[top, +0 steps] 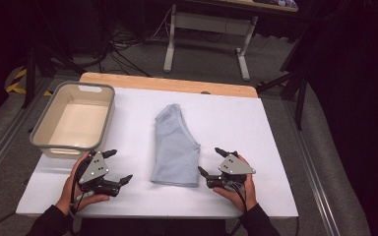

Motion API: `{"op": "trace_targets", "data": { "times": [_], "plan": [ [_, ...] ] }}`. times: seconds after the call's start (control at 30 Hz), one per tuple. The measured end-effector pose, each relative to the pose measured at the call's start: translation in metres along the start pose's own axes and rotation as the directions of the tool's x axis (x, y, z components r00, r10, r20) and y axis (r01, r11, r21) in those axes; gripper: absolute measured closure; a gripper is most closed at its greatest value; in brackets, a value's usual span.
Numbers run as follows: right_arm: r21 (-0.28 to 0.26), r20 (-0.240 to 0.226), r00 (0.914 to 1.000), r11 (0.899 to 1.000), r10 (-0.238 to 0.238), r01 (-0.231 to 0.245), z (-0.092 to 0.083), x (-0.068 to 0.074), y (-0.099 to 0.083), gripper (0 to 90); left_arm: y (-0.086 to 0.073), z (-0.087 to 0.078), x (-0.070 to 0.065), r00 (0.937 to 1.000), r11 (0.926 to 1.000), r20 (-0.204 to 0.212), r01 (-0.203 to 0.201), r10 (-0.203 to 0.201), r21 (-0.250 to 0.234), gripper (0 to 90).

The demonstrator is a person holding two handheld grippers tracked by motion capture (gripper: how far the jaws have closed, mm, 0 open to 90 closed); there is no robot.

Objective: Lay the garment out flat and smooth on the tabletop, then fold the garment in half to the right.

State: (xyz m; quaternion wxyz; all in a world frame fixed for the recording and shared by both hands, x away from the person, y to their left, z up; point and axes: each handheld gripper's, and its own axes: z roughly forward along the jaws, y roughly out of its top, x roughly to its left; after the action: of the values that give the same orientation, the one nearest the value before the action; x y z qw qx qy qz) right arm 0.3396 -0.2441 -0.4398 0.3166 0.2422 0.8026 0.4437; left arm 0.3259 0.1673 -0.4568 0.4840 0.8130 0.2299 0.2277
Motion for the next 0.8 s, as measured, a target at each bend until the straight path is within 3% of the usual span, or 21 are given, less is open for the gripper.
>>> {"op": "trace_targets", "data": {
  "times": [0.57, 0.8],
  "plan": [
    [0.009, -0.003, 1.0000, 1.000, -0.006, 0.006, 0.0053, 0.0003, 0.0007, 16.8, -0.0031, 0.0007, -0.0037, 1.0000, 0.9997, 0.000, -0.003, 0.003, 0.025, 8.3],
    [0.027, -0.009, 0.9997, 0.999, 0.021, -0.021, 0.0079, -0.0038, -0.0016, 16.9, -0.0032, 0.0033, -0.0046, 1.0000, 0.9994, 0.008, 0.000, 0.000, 0.034, 8.8]
  ]
}}
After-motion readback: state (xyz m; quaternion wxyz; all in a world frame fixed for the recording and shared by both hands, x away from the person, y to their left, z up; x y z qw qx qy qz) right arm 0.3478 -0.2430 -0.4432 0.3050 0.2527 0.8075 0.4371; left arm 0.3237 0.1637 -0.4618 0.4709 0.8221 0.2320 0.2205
